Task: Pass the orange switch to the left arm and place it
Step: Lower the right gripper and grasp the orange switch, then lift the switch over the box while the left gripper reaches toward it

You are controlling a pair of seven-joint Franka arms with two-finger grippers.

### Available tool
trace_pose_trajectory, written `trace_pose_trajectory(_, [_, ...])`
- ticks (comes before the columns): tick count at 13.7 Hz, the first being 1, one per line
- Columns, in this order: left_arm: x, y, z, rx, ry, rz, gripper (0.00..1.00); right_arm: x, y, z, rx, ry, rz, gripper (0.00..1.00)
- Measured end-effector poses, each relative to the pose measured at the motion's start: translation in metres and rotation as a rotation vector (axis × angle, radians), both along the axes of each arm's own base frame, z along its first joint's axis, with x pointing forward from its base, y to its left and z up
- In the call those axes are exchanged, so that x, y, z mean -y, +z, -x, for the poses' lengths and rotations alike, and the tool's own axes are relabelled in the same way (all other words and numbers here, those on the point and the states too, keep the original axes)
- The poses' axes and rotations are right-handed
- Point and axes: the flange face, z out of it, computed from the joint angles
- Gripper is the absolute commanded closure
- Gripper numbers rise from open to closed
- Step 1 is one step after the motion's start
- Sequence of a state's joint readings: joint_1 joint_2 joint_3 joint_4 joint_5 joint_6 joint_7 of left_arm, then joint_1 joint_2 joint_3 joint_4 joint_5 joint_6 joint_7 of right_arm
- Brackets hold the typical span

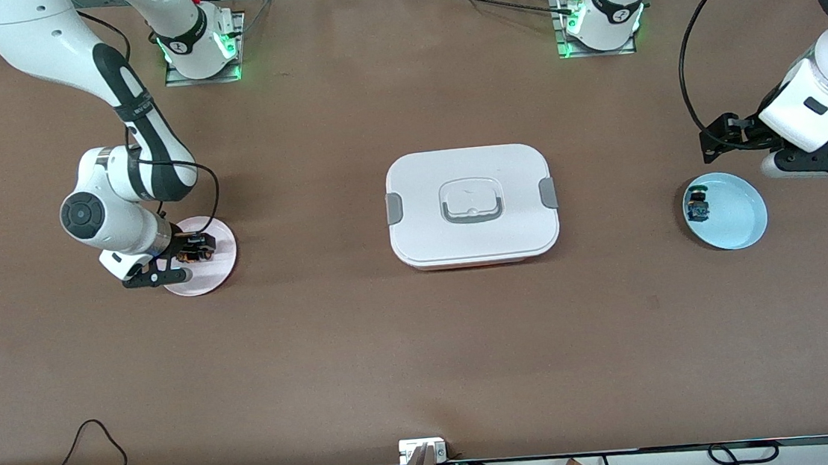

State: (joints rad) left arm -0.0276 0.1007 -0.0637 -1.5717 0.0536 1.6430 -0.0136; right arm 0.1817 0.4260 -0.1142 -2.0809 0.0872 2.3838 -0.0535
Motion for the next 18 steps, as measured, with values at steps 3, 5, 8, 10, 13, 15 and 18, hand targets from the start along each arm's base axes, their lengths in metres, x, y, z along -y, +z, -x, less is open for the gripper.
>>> trace_pose_trajectory(3, [0.000,0.000,0.000,0.000,0.000,0.000,0.00,-0.021,0.057,-0.026,0.018,0.035,-0.024,0.99])
trace_pose_trajectory(5, [0.000,0.000,0.000,-0.001,0.000,0.000,0.00,-0.031,0.100,-0.041,0.044,0.094,-0.041,1.00])
trace_pose_trajectory(8, [0.000,0.000,0.000,-0.004,0.000,0.000,0.00,-0.048,0.160,-0.056,0.111,0.210,-0.082,1.00])
trace_pose_trajectory(10, [0.000,-0.001,0.001,-0.009,0.001,-0.001,0.00,-0.071,0.195,-0.063,0.178,0.292,-0.138,1.00])
trace_pose_trajectory(13, [0.000,-0.001,0.001,-0.012,0.001,-0.001,0.00,-0.115,0.246,-0.061,0.273,0.423,-0.256,1.00])
trace_pose_trajectory(15, [0.000,-0.001,0.001,-0.012,0.001,-0.001,0.00,-0.143,0.270,-0.052,0.314,0.440,-0.396,1.00])
trace_pose_trajectory(18, [0.000,-0.001,0.001,-0.013,-0.001,-0.001,0.00,-0.174,0.289,-0.040,0.365,0.581,-0.487,1.00])
